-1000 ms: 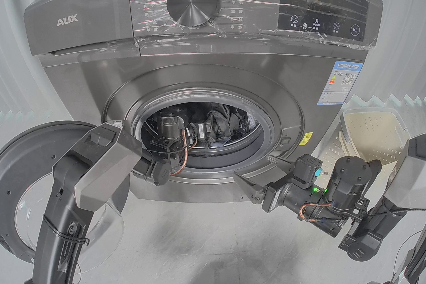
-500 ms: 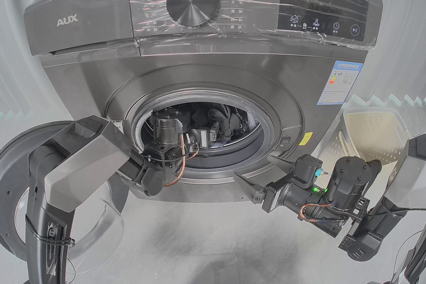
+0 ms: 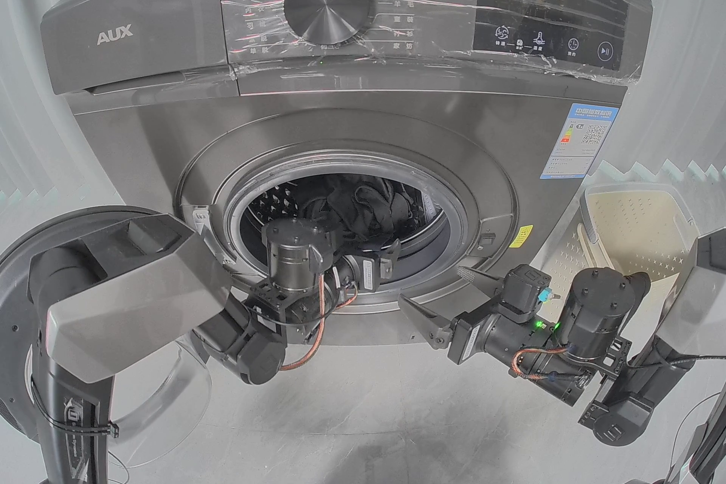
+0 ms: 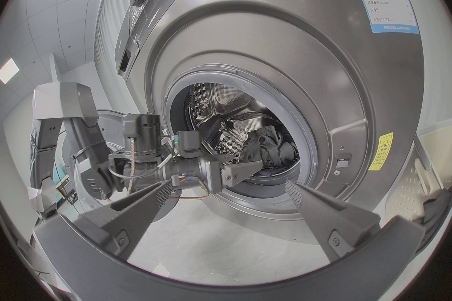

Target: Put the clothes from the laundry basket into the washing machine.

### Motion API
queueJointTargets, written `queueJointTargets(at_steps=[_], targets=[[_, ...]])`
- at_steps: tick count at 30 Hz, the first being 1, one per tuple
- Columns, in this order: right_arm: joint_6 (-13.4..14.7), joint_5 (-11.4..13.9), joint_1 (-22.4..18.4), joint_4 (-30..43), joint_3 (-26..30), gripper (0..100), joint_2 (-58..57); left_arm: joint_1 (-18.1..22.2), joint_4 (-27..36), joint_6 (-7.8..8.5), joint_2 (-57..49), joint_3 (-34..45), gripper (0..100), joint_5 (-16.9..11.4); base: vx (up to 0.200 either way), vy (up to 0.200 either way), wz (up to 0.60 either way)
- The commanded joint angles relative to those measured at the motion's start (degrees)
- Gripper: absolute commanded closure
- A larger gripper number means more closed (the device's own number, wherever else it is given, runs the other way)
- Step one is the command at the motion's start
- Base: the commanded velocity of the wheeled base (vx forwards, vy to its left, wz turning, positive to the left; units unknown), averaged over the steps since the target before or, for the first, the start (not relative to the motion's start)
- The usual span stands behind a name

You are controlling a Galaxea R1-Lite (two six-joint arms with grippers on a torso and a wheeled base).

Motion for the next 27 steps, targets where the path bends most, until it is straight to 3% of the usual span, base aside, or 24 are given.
queueJointTargets(at_steps=[1,4,7,9,14,20,27], targets=[[0.02,0.0,-0.04,-0.02,0.3,0,-0.28,-2.13,-3.12,-0.22,-2.43,5.82,0,0.02,0.0,0.0,0.0],[0.02,0.0,-0.13,-0.02,0.39,0,-0.63,-2.92,-4.35,-1.01,-4.71,8.28,0,0.02,0.0,0.0,0.0],[-0.16,-0.09,-0.39,0.07,0.83,0,-2.65,-3.97,-4.44,-3.65,-9.55,11.71,0,0.11,0.0,0.0,0.0],[-0.24,-0.17,-0.48,0.07,1.35,0,-4.5,-4.15,-4.61,-4.09,-13.24,14.7,0,0.11,0.0,0.0,0.0],[-0.42,-0.17,-0.83,0.07,3.46,0,-7.75,-4.5,-5.76,-4.44,-21.76,23.84,0,-0.07,0.0,0.0,0.0],[-0.16,-0.35,-0.92,0.42,6.45,0,-12.23,-5.38,-12.0,-4.44,-32.4,38.08,0,-0.51,0.0,0.0,0.0],[-0.33,-1.05,-2.06,0.86,11.81,0,-17.42,-4.94,-12.7,-4.53,-42.24,47.04,0,-1.48,0.0,0.0,0.0]])
